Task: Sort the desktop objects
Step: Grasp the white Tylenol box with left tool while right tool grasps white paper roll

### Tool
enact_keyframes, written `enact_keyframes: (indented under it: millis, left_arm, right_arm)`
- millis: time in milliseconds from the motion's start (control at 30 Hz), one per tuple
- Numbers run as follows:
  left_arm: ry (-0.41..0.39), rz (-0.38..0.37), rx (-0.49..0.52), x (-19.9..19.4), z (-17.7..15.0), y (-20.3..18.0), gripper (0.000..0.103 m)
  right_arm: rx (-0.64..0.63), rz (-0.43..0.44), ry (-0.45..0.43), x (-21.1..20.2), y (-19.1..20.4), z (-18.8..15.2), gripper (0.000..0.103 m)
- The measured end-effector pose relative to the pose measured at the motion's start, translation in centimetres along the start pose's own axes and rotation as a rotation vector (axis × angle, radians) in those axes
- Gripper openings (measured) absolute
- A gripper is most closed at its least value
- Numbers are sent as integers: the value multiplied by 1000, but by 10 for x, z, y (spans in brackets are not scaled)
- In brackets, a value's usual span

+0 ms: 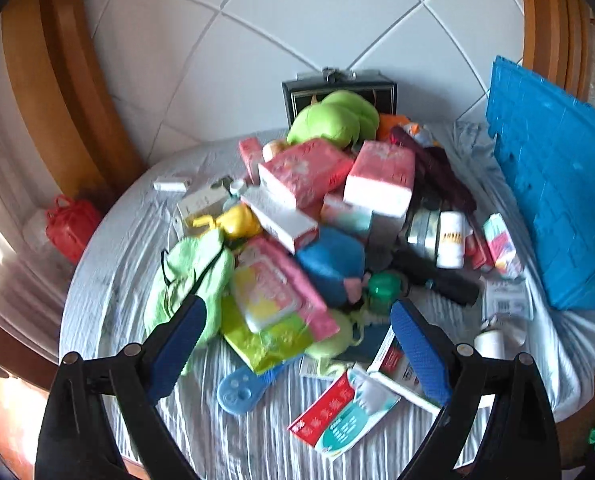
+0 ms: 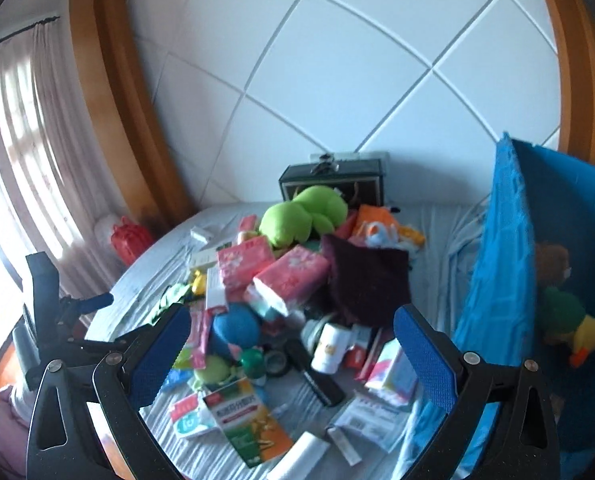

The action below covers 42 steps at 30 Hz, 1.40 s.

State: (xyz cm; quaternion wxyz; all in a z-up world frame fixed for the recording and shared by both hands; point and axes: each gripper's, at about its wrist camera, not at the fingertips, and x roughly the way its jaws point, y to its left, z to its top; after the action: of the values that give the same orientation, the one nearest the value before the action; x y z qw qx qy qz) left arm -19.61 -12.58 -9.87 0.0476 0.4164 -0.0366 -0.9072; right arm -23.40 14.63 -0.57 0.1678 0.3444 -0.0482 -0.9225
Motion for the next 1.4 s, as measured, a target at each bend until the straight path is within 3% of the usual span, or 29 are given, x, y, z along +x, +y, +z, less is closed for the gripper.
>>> enact_keyframes:
  millis: [300,533,733,867,933,1200,1267,1400]
  left_arm:
    - [181,-126,61,69,-107,1,95]
    - [225,-151,154,92,-128,-17,95]
    - [283,-114,184,124,-130,-35,95]
    - [338,-198,79,140,-131,-26,96]
    - [336,-188,80,141,-133,-23,103]
    - [388,-189,95,142,-132,-22,101]
    - [374,-178,81,132,-130,-20,89]
    - [268,-189,92,96,-116,-21,89]
  right_arm:
    - [141,-148,306,91,-20,-109,103]
    - [234,-210,474,116,-29,-170,103]
    - [243,-257,545,137,-29,-195,103]
    - [264,-288,598,153,-37,-211,103]
    - [279,-275,609,157,-40,-216,103]
    - [275,-259,638,162,-38,-222,103]
    - [272,-251,615,155,-35,-216,103]
    - [235,-261,572,139,-29,-197,94]
